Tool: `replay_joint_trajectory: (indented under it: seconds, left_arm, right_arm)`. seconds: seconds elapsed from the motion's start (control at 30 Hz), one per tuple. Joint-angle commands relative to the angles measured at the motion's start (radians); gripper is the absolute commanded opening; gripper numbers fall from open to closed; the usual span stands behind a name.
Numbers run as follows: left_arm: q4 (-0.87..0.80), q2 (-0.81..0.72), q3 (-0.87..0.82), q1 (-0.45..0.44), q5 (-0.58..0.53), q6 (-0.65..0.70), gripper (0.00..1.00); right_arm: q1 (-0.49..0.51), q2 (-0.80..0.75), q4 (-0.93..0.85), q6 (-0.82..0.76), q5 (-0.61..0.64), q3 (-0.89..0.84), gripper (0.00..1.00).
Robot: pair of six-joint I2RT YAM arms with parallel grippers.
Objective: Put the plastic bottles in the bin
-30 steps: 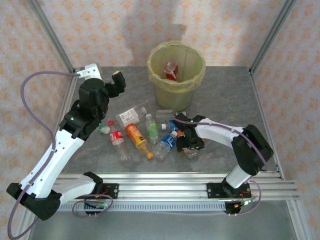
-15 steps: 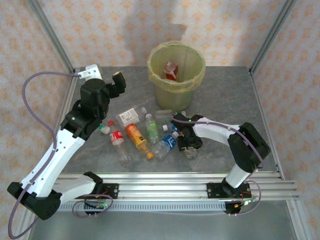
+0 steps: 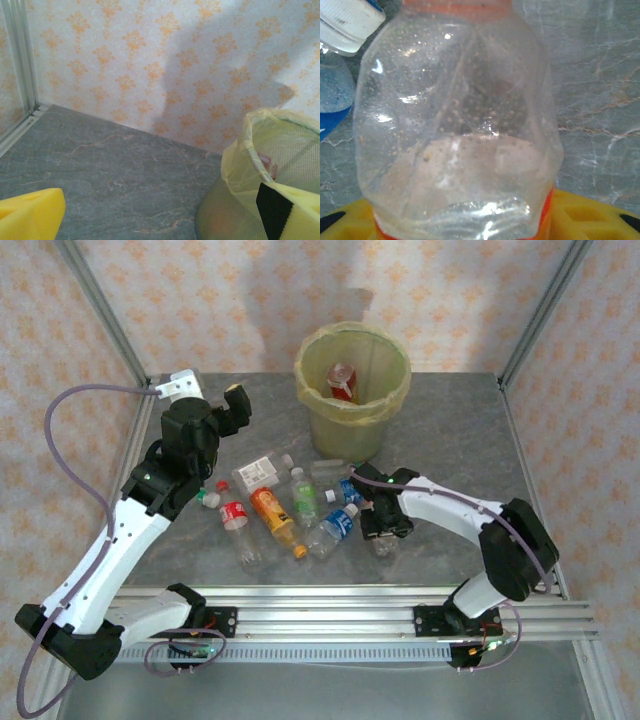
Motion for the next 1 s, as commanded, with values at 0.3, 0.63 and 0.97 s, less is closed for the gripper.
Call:
replay_joint_trajectory:
  seconds: [0.3, 0.63, 0.97]
  left_arm:
    - [-0.029, -0.005, -0.019, 0.009, -0.038, -0.036, 1.0]
    - [-0.031, -0.015, -0.034, 0.011, -0.036, -0.043, 1.0]
    - [-0.061, -0.033, -0.05, 0.014, -0.047, -0.047, 1.0]
  right_arm:
    - [0.004, -0.166, -0.119, 0.026, 0.047, 0.093, 0.42]
    - [0.004, -0.285, -0.127, 0.005, 0.095, 0.277, 0.41]
    - [-0.032, -0.181, -0.02, -0.111, 0.181, 0.621, 0.41]
